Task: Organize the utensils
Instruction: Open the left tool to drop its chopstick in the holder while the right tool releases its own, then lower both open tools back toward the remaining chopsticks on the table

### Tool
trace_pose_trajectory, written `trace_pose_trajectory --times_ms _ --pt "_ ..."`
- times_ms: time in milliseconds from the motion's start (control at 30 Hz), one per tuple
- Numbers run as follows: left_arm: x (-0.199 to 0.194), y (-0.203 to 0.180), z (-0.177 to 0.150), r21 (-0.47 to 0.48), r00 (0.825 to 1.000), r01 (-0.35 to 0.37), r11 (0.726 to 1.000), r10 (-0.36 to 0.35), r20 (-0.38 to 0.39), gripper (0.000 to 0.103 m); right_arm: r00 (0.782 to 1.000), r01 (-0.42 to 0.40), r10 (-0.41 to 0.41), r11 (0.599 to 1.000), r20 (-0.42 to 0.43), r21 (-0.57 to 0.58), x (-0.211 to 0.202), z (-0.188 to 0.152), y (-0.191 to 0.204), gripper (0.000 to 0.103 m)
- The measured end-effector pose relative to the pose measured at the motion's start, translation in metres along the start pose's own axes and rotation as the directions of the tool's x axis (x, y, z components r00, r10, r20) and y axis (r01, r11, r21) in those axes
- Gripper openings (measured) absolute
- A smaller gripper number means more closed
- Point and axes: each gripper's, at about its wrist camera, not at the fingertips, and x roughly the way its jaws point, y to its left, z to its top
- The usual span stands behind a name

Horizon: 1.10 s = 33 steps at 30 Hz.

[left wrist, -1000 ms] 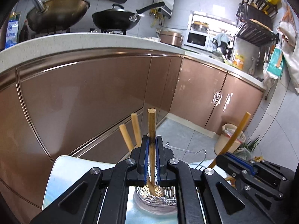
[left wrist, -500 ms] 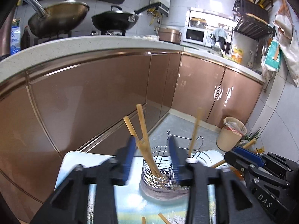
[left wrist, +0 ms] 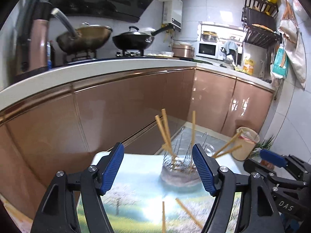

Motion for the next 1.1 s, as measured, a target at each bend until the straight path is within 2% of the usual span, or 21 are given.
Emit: trace_pose_trajectory --times_ms 200,367,700,900,1100 --pt "-0.046 0.006 -0.028 0.016 0.999 -0.045 0.999 0.045 0.009 0.072 1.0 -0.005 0.005 1.0 -0.002 -0.008 -0.04 -0.025 0.012 0.057" --pt "-0.08 0.015 -0.047 -0.002 0.998 -0.051 0.999 0.051 0.022 0.072 1.0 0.009 -0.009 1.0 0.002 -0.004 -0.073 -0.046 0.019 0.057" --pt "-0.137 0.027 -0.077 -0.013 0.993 -0.092 0.996 0.093 0.069 0.081 1.0 0.024 -0.024 1.0 0.009 -0.006 -0.127 -0.085 0.027 0.057" --pt "-0.162 0.032 -0.094 -0.01 0.99 -0.109 0.994 0.11 0.086 0.082 1.0 0.029 -0.029 1.0 0.01 -0.005 -0.147 -0.102 0.027 0.057" --pt "-0.17 0.04 -0.106 -0.016 0.99 -0.115 0.993 0.116 0.084 0.082 1.0 0.026 -0.026 1.0 0.007 -0.007 -0.156 -0.113 0.029 0.057"
